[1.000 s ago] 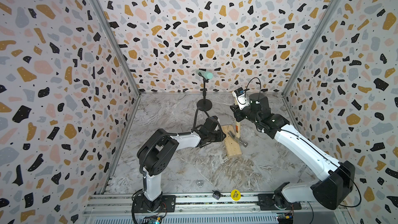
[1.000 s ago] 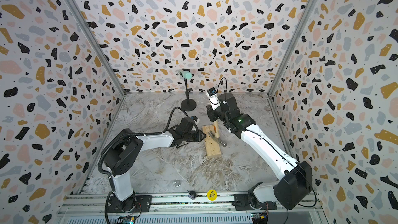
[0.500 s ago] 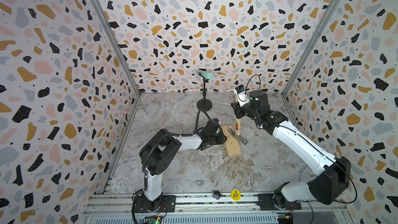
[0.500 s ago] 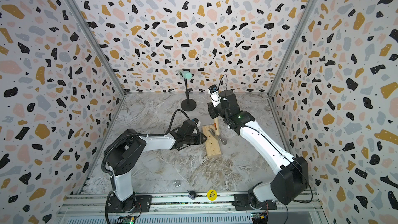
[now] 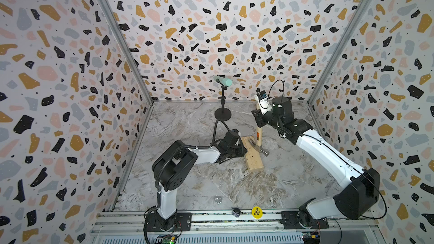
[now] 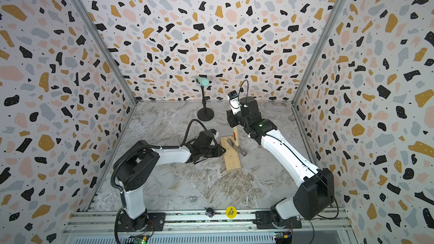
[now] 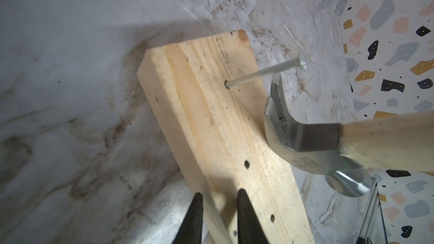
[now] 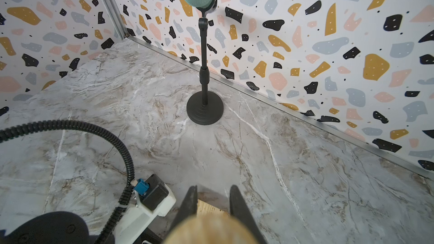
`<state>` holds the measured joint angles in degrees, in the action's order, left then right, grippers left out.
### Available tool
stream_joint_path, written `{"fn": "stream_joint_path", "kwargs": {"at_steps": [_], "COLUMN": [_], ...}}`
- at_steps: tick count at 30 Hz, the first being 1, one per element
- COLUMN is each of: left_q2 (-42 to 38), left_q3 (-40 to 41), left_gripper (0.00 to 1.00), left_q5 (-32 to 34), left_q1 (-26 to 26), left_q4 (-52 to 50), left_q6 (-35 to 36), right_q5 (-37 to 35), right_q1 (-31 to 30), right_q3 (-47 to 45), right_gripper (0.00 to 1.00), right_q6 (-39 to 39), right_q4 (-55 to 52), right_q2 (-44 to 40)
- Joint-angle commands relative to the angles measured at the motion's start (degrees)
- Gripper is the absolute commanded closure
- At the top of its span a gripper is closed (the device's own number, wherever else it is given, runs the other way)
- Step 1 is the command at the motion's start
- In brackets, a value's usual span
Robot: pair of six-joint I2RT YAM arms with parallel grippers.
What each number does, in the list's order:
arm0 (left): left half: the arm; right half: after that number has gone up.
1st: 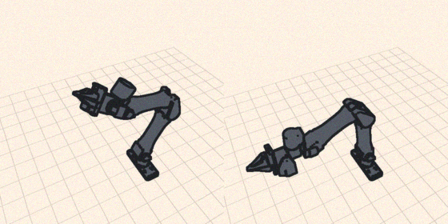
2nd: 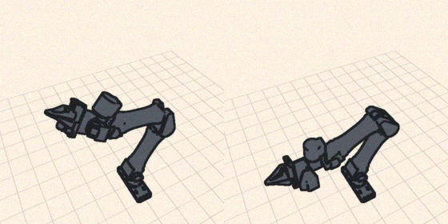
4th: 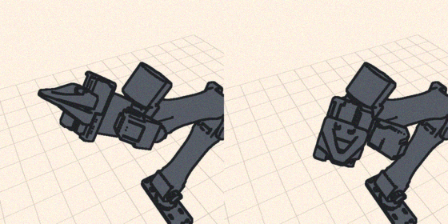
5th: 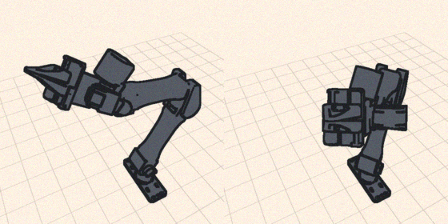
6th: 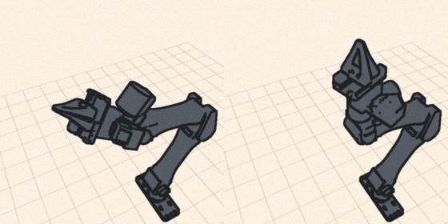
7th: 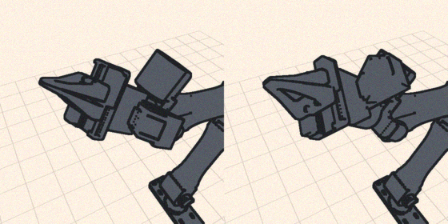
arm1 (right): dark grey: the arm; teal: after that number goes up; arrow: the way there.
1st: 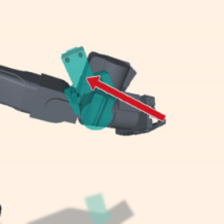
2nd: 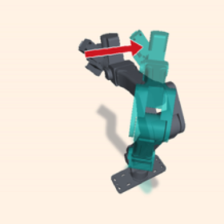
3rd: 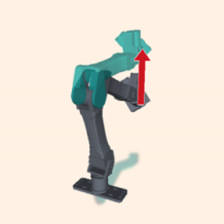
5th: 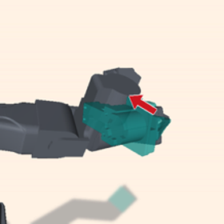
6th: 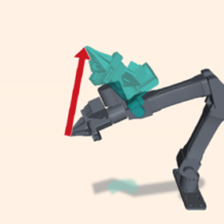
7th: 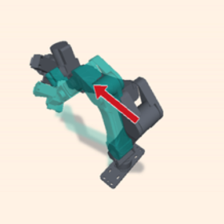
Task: Use a claw hammer to pull out a nail
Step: Remove the nail from the mounting plate.
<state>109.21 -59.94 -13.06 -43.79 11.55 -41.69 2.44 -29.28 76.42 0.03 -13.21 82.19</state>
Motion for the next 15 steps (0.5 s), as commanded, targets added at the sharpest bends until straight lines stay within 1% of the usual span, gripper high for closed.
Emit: {"fn": "stream_joint_path", "kwargs": {"at_steps": [1, 15], "left_q2": [1.26, 1.47], "left_q3": [1.00, 1.21], "left_gripper": [0.79, 0.79], "left_q5": [0.16, 0.40], "left_q1": [-0.28, -0.51], "left_q4": [-0.70, -1.27], "left_q6": [-0.18, -0.12], "right_q5": [0.77, 1.47], "right_q1": [0.28, 0.81], "right_q3": [4.23, 7.10], "right_gripper": [1.00, 1.00], "right_q6": [-0.12, -0.01], "right_q4": [5.11, 5.34], "right_q2": [-0.41, 2.24]}}
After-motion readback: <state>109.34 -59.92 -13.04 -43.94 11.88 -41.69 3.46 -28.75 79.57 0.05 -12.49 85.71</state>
